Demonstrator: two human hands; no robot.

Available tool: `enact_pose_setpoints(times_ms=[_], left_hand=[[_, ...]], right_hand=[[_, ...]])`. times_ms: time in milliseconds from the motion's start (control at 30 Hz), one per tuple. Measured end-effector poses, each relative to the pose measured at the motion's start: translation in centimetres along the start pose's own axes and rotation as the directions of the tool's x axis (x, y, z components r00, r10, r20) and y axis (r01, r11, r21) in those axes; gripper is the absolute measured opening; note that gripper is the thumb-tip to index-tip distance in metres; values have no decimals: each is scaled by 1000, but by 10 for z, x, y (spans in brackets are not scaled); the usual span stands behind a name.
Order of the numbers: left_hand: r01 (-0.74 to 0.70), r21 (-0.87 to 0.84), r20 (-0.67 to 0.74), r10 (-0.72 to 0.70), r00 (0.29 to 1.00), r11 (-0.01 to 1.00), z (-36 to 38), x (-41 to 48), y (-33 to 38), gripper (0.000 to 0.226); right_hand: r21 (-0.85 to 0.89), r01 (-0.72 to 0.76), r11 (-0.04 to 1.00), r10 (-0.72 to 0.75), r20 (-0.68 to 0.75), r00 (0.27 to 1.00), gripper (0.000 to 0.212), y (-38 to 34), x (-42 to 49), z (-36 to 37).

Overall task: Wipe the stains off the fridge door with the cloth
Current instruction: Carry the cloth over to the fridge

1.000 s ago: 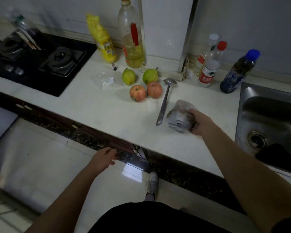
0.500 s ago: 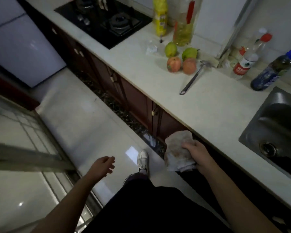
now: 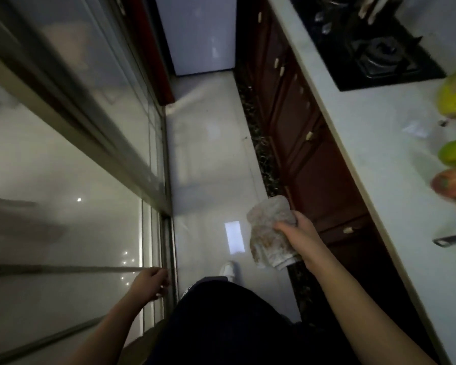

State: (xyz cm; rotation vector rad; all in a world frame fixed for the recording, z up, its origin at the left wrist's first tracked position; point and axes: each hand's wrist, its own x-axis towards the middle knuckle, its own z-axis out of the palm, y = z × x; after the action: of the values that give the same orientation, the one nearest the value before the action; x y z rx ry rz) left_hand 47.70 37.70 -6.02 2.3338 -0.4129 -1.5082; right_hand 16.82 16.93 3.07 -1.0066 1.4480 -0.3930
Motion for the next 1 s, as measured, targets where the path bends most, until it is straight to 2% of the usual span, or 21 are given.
enact_pose_setpoints(times_ms=[100,167,267,400,500,600,700,867,1000], left_hand=[[42,-5,2,-42,999,999,-20,19,32,21],[30,7,5,-30,1000,1000,-29,33,67,19],[-56,30,18,55,998,998,-40,61,132,18],[-166,51,-1,167,986,985,-56,105,219,18],[-189,33,-9,190,982,981,-70,139,278,20],[-136,-19,-46,135,990,991,-87,165,320,16],[-31,-117,-69,23,997,993,-104,178,346,19],[86,-300,-130,-130,983,950,-138,202,369,20],[140,-401,-154,-217,964,905,-162,234,390,21]], right_hand=[[-62,29,998,-27,37,999,35,-36,29,20],[-84,48,995,-45,38,998,31,-55,47,23],[-84,62,995,-60,26,998,23,-81,79,20],[-34,43,998,-43,4,999,25,-117,135,12],[-21,18,1000,-18,7,1000,28,-149,193,9],[-11,5,1000,-5,18,1000,25,-192,256,13],[-29,17,999,-15,80,997,21,-247,309,24],[-168,119,979,-80,223,972,20,-356,396,57],[-205,197,959,-133,288,948,17,-429,459,89]])
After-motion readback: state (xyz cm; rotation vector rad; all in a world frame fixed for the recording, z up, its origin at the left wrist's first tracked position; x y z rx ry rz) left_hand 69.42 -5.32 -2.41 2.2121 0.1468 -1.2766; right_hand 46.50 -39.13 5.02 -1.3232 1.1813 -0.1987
